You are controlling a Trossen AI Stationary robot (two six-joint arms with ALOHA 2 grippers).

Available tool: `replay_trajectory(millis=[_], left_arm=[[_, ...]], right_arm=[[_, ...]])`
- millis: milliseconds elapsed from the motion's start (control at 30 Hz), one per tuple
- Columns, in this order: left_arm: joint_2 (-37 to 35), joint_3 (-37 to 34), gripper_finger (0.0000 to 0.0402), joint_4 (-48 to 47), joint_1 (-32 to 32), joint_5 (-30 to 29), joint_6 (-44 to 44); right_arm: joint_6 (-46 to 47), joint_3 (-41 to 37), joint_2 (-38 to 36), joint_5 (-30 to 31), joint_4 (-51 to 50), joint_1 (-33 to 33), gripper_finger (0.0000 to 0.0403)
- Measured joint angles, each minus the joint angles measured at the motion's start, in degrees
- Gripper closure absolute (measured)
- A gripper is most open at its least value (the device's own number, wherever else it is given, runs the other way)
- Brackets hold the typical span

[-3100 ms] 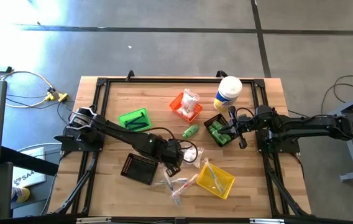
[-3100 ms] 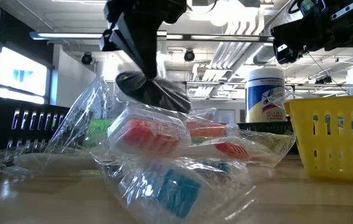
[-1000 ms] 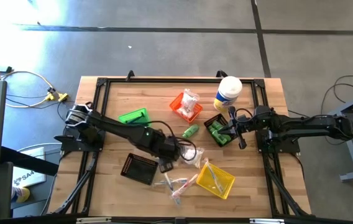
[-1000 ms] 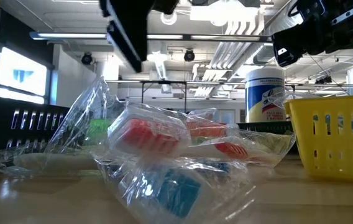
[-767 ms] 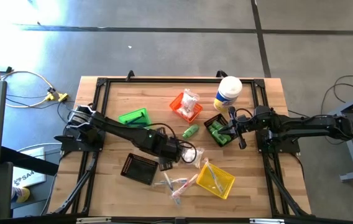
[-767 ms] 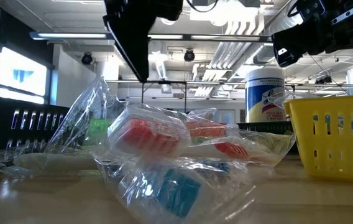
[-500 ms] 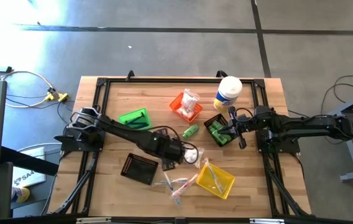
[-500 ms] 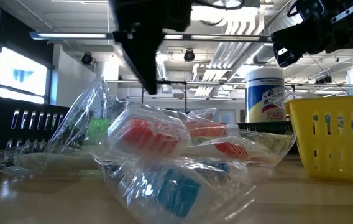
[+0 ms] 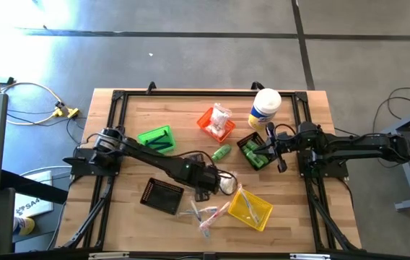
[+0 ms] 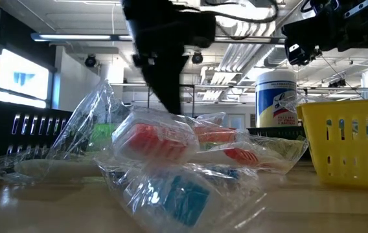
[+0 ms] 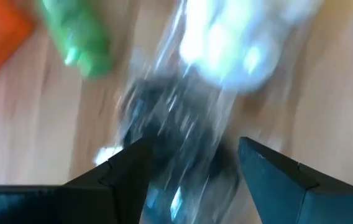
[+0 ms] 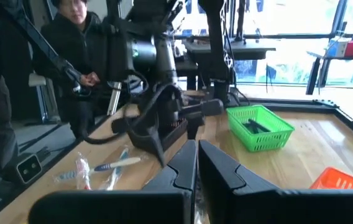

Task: Pick & Place Travel size toiletries
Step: Put the black hairbrush into the bottom black bin

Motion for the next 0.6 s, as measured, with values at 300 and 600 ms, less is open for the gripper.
replay_trajectory(millis=[300,600], left_arm=[[0.92,-0.04,0.0172,-0.59,0.02,-0.42,1.0],[0.91,-0.02,0.0172,-0.3,0.0,-0.67,1.56]], right_arm=[[-0.03,0.0,0.02,0.0,0.21,0.02,0.0394],[-0.44,-0.02,0.0,0.15,0.4,0.02,0.0394]])
